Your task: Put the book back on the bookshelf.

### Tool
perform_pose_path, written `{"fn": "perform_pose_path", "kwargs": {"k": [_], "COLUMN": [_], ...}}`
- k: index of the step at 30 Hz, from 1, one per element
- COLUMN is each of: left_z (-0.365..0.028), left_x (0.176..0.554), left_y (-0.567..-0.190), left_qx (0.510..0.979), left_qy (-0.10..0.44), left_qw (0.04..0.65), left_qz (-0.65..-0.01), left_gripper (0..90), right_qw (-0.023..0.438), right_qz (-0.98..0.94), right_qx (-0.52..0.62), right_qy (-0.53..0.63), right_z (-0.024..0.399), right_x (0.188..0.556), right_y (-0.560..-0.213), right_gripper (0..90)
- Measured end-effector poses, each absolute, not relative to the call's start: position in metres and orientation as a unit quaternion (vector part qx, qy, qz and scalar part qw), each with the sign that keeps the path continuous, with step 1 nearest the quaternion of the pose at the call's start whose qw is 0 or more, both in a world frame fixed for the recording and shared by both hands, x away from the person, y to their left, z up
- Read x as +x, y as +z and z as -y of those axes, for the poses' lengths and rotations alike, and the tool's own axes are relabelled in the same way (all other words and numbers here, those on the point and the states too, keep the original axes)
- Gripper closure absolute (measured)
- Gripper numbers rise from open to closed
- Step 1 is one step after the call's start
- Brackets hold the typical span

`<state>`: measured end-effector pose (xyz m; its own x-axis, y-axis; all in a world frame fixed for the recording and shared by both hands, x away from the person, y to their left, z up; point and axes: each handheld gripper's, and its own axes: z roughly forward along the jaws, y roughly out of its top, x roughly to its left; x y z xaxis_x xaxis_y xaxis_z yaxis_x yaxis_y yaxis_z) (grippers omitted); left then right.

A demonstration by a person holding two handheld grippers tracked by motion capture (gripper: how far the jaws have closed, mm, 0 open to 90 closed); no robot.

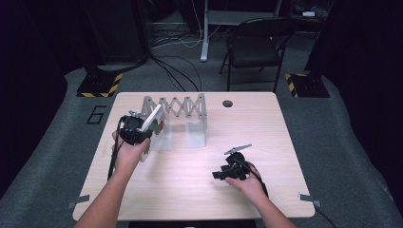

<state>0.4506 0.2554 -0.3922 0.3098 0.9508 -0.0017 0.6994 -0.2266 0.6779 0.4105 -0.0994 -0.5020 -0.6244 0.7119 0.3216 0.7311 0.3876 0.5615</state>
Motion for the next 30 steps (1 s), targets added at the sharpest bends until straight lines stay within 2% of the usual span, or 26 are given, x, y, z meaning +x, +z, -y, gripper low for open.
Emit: {"fn": "perform_pose_path", "kwargs": {"k": [30], "left_z": [-0.240], "left_x": [0.473], "left_y": [-0.414], "left_qx": [0.729], "left_qy": [0.233], "left_qw": [0.279], "left_qz": [-0.580], "left_gripper": [75.9], "right_qw": [0.013], "right_qz": [0.834], "right_qx": [-0.428], "right_qy": [-0.347], "right_z": [0.100], "right_x": [0.411], "right_y": [-0.501], "right_gripper": [45.2]}}
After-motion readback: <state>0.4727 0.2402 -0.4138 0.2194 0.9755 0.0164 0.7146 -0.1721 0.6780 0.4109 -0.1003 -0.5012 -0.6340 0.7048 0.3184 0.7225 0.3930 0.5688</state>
